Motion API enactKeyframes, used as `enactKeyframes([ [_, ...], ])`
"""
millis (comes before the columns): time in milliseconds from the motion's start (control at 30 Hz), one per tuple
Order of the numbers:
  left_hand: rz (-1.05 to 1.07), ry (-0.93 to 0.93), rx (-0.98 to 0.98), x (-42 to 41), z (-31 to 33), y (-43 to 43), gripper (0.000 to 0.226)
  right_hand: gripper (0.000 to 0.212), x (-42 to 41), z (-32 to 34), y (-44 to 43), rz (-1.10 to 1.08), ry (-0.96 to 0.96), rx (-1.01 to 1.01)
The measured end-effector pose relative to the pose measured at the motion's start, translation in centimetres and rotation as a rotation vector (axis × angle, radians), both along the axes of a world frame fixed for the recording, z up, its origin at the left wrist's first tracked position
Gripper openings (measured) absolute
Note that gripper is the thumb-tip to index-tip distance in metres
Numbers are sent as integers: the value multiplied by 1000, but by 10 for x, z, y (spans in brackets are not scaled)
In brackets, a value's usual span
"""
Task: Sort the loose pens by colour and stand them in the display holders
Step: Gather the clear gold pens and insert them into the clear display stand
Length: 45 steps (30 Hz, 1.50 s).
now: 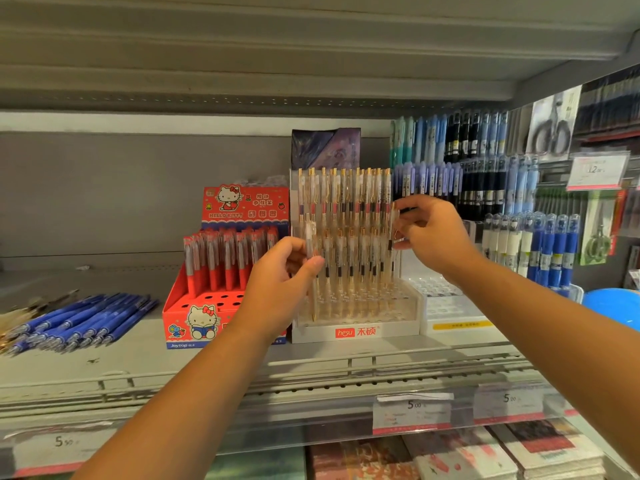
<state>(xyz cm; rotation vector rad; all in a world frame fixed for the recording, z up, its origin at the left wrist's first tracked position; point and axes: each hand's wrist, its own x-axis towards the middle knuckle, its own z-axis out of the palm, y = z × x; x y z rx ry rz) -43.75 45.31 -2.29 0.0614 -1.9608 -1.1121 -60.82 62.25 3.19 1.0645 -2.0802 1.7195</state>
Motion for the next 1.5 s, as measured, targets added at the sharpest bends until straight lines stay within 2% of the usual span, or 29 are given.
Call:
enactKeyframes([
  [200,27,1,-20,-1,0,-1,7,40,-1,-16,-7,6,-3,151],
  [533,36,-9,-34,0,-1,1,10,36,-1,-19,-7,-120,115,227],
  [667,18,-19,-27,1,-1,2,11,30,0,-26,-5,-115,103,273],
  [800,22,-46,-43,1,-1,3,12,29,1,-25,1,-211,246,328],
  [900,34,-38,-89,1,-1,5,13,25,13,-22,4,-225,277,170],
  [1000,52,-15,-161,0,1,11,17,13,38,-14,3,24,174,-50],
  [1067,98,-17,-270,-4,5,18,19,16,55,-9,1,199,125,-84],
  [1133,128,-15,-345,-9,12,26,16,21,65,-6,0,281,108,-97],
  [1333,140,5,-451,-29,33,45,17,19,58,1,4,216,43,-163],
  [1400,145,-18,-487,-35,37,45,29,17,50,4,8,197,5,-184],
  [1500,233,-84,-643,-47,41,40,52,17,35,10,16,159,-16,-202],
])
